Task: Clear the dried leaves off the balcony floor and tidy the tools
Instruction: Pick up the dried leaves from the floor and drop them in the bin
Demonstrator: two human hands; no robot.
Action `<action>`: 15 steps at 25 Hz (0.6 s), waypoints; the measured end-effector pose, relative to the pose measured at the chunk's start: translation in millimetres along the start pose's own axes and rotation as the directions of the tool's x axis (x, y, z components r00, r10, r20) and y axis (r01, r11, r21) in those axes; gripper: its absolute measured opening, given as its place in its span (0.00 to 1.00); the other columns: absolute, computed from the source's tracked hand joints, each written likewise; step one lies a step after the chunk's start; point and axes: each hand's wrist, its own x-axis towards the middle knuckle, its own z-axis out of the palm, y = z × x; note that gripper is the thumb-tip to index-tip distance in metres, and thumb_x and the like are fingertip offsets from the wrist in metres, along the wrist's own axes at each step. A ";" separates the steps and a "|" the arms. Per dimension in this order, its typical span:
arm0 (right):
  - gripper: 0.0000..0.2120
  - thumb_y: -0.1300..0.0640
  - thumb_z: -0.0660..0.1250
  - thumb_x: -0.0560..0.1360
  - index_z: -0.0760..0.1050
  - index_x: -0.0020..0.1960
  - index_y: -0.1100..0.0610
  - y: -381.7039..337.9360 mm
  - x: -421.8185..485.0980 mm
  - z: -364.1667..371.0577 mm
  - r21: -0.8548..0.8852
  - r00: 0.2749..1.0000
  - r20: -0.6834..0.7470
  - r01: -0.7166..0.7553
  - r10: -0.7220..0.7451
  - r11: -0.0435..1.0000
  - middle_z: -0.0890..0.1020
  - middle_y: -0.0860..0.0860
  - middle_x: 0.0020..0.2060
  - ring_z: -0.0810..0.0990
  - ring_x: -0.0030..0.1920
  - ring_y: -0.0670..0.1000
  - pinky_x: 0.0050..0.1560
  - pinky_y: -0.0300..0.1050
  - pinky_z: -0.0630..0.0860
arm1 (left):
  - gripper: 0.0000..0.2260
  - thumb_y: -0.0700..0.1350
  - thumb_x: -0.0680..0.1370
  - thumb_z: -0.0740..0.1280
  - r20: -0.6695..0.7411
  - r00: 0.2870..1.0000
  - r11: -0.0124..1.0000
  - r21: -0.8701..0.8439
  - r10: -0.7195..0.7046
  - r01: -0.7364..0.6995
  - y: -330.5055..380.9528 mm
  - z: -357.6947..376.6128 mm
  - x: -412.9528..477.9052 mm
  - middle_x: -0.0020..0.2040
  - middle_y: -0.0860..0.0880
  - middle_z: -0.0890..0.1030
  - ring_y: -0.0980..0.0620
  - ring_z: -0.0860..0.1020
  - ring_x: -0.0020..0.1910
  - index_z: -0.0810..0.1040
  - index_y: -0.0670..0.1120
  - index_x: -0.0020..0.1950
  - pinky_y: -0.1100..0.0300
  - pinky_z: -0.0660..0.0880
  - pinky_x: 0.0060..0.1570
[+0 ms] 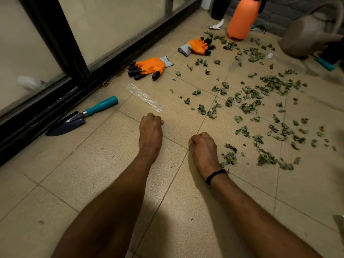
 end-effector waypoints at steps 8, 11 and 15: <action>0.02 0.66 0.69 0.73 0.80 0.43 0.62 -61.0 -3.4 -19.1 0.475 0.781 0.453 -0.620 0.430 0.625 0.82 0.55 0.37 0.78 0.35 0.49 0.35 0.40 0.77 | 0.11 0.44 0.84 0.61 0.110 0.904 0.903 -0.084 -0.412 0.422 -0.2 -52.7 -23.2 0.54 0.39 0.81 0.47 0.77 0.48 0.80 0.38 0.58 0.59 0.74 0.43; 0.03 0.72 0.70 0.73 0.77 0.44 0.67 -94.6 -14.1 -33.0 0.580 0.544 0.792 -0.813 0.278 -0.060 0.81 0.61 0.39 0.80 0.35 0.51 0.35 0.39 0.81 | 0.15 0.48 0.83 0.63 0.240 0.647 0.506 -0.452 -0.724 0.735 -23.3 -102.1 -42.1 0.56 0.41 0.83 0.45 0.80 0.51 0.82 0.37 0.57 0.59 0.75 0.50; 0.04 0.71 0.64 0.78 0.75 0.45 0.67 -154.2 -19.0 -51.9 0.517 0.516 0.855 -0.838 0.053 -0.175 0.76 0.59 0.41 0.77 0.39 0.51 0.32 0.36 0.80 | 0.13 0.47 0.83 0.63 0.423 0.437 -0.004 -0.722 -0.794 0.691 -62.8 -180.1 -83.9 0.34 0.48 0.72 0.55 0.67 0.24 0.73 0.45 0.40 0.65 0.66 0.25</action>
